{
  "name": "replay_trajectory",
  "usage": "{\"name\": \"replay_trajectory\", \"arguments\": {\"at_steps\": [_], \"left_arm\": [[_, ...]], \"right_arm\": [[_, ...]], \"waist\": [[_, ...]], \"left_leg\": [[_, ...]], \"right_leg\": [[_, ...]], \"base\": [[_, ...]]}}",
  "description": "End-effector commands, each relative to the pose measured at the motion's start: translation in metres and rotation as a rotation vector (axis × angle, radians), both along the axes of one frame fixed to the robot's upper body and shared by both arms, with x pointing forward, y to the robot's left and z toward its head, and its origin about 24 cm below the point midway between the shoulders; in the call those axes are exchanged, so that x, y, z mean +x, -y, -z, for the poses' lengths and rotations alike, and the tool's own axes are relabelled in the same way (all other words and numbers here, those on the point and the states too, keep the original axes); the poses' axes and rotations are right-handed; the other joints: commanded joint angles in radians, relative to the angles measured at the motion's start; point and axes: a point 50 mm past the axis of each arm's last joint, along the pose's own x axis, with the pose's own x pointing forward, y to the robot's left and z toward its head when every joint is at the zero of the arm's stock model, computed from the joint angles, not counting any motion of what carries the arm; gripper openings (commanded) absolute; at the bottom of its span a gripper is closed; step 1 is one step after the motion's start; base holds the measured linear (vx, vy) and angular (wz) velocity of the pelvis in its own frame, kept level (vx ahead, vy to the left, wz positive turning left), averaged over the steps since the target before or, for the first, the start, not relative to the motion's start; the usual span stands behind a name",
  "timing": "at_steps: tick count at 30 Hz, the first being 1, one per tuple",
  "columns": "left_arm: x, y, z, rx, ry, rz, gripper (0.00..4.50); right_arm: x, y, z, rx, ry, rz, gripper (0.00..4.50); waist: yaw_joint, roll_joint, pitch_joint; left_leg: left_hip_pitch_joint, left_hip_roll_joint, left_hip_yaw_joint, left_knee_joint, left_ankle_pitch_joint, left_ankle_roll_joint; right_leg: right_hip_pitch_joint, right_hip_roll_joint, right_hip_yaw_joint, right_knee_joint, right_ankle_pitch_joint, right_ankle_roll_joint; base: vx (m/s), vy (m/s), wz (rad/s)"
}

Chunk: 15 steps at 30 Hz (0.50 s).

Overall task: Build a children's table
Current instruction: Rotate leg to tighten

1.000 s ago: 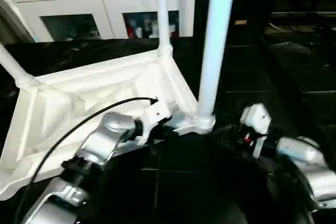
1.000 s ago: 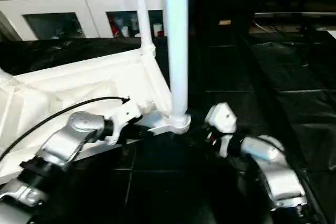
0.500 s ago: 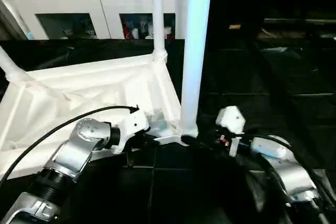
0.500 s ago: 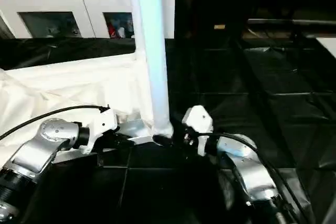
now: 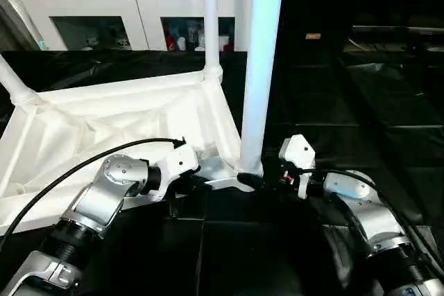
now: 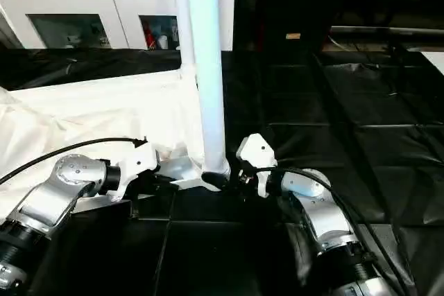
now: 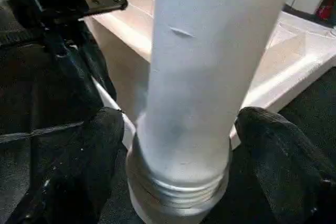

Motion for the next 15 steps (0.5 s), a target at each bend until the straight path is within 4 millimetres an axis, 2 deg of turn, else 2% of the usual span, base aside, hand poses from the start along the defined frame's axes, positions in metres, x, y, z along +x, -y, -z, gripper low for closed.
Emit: {"name": "replay_trajectory", "arguments": {"at_steps": [1, 8, 10, 12, 13, 14, 15], "left_arm": [[0.0016, -0.0086, 0.004, 0.023, -0.013, -0.041, 0.02], [-0.0004, -0.0067, 0.0065, 0.021, -0.021, -0.032, 0.02], [-0.001, -0.007, 0.0069, 0.022, -0.022, -0.033, 0.02], [-0.0015, -0.0079, 0.0073, 0.022, -0.024, -0.034, 0.0], [-0.002, -0.0082, 0.0075, 0.022, -0.025, -0.034, 0.0], [-0.0024, -0.0084, 0.0078, 0.023, -0.026, -0.033, 0.0], [-0.0025, -0.0084, 0.0078, 0.023, -0.026, -0.033, 0.0]], "right_arm": [[0.0016, -0.0041, -0.0021, -0.007, 0.012, -0.036, 3.79], [0.006, -0.0045, -0.0014, -0.007, 0.012, -0.032, 3.79], [0.0066, -0.005, 0.0, -0.008, 0.009, -0.033, 3.79], [0.0079, -0.0061, 0.0008, -0.007, 0.007, -0.03, 3.51], [0.0088, -0.0068, 0.0016, -0.01, 0.006, -0.033, 3.51], [0.0092, -0.0071, 0.0025, -0.017, 0.008, -0.037, 3.51], [0.0093, -0.0071, 0.0027, -0.019, 0.008, -0.038, 3.51]], "waist": [[0.014, -0.012, -0.062], [0.015, -0.017, -0.064], [0.015, -0.016, -0.064], [0.014, -0.016, -0.065], [0.015, -0.016, -0.065], [0.014, -0.011, -0.063], [0.014, -0.013, -0.064]], "left_leg": [[-0.015, 0.051, -0.017, -0.067, -0.052, 0.105], [-0.016, 0.051, -0.017, -0.065, -0.039, 0.107], [-0.015, 0.051, -0.017, -0.064, -0.033, 0.11], [-0.016, 0.05, -0.017, -0.064, -0.025, 0.114], [-0.016, 0.05, -0.017, -0.064, -0.026, 0.115], [-0.016, 0.05, -0.017, -0.064, -0.029, 0.114], [-0.016, 0.05, -0.017, -0.064, -0.031, 0.112]], "right_leg": [[0.066, -0.08, 0.055, -0.062, -0.199, -0.247], [0.068, -0.08, 0.055, -0.059, -0.182, -0.253], [0.067, -0.08, 0.055, -0.058, -0.175, -0.256], [0.067, -0.08, 0.055, -0.056, -0.157, -0.262], [0.067, -0.08, 0.055, -0.057, -0.157, -0.263], [0.066, -0.079, 0.054, -0.058, -0.156, -0.265], [0.067, -0.079, 0.054, -0.056, -0.153, -0.266]], "base": [[0.0, 0.0, 0.0], [0.0, 0.0, 0.0], [0.0, 0.0, 0.0], [0.0, 0.0, 0.0], [0.0, 0.0, 0.0], [0.0, 0.0, 0.0], [0.0, 0.0, 0.0]]}}
